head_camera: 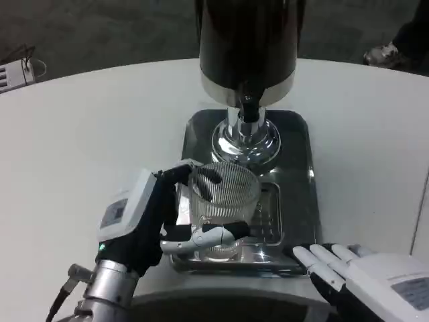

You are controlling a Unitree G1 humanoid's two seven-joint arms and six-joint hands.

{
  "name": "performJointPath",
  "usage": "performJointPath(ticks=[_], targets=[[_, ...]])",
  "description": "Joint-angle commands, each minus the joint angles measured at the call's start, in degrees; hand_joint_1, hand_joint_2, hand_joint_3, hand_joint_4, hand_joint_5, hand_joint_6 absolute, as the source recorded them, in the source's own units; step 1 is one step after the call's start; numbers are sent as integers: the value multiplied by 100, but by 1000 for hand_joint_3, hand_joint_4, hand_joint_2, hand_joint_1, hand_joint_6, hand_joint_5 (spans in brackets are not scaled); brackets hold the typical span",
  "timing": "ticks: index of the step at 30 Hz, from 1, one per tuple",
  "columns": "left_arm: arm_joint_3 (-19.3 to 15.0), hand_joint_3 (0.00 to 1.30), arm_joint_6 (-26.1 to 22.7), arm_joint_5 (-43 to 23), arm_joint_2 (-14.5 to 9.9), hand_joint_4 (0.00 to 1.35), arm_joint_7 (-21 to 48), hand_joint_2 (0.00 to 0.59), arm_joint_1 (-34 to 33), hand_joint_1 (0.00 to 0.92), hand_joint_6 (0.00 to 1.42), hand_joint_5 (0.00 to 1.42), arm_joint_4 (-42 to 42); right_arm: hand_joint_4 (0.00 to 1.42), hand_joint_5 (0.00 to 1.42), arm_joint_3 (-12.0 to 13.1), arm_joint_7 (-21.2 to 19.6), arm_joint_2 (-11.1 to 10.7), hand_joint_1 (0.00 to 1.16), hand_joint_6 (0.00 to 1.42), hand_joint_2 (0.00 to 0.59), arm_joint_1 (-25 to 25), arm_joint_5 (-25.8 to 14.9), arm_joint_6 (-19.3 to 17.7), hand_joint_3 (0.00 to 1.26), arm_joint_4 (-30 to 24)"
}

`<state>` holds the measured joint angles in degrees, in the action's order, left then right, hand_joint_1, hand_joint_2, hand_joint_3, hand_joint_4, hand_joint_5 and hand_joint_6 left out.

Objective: Grasp the cup under the faucet to collect the drink, then remove the cup.

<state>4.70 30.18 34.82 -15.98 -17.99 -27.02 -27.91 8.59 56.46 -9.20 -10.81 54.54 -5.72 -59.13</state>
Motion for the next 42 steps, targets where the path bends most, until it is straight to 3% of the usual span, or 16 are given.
performJointPath(ticks=[1, 15, 21, 27, 29, 30, 32, 36, 42], targets=[[153, 986, -64, 191, -163, 1144, -365, 0, -250, 604, 1424, 1312, -251, 0, 0, 194, 83, 101, 526, 0, 436, -129, -182, -229, 0, -87], [638, 986, -400, 525, -248, 1144, -1111, 0, -1009, 604, 1424, 1312, -1163, 0, 0, 543, 238, 265, 526, 0, 436, -222, -519, -558, 0, -87], [948, 912, -654, 609, -178, 1041, -1164, 0, -1283, 593, 1424, 1255, -1449, 0, 0, 682, 299, 251, 526, 0, 436, -248, -642, -587, 0, -87], [1070, 712, -945, 569, -117, 781, -1101, 0, -1318, 502, 1393, 1091, -1401, 0, 0, 735, 362, 233, 526, 0, 436, -298, -712, -564, 0, -87], [1089, 611, -1034, 569, -113, 669, -1070, 11, -1323, 347, 1371, 1030, -1358, 0, 0, 733, 388, 209, 526, 0, 436, -317, -733, -533, 0, -87], [1096, 575, -1070, 567, -116, 609, -1059, 29, -1322, 270, 1345, 1002, -1336, 0, 0, 732, 394, 201, 526, 0, 436, -323, -740, -521, 0, -87], [1106, 495, -1119, 550, -125, 503, -1034, 23, -1316, 210, 1272, 918, -1302, 0, 0, 726, 402, 183, 526, 0, 435, -322, -743, -485, 0, -87], [1084, 309, -1098, 456, -159, 305, -951, 4, -1282, 139, 1050, 705, -1236, 0, 0, 690, 426, 140, 519, 0, 437, -306, -737, -395, 0, -87], [1054, 147, -1034, 294, -224, 122, -839, 1, -1247, 77, 732, 440, -1153, 0, 0, 595, 453, 36, 510, 0, 435, -279, -727, -230, 0, -87]])
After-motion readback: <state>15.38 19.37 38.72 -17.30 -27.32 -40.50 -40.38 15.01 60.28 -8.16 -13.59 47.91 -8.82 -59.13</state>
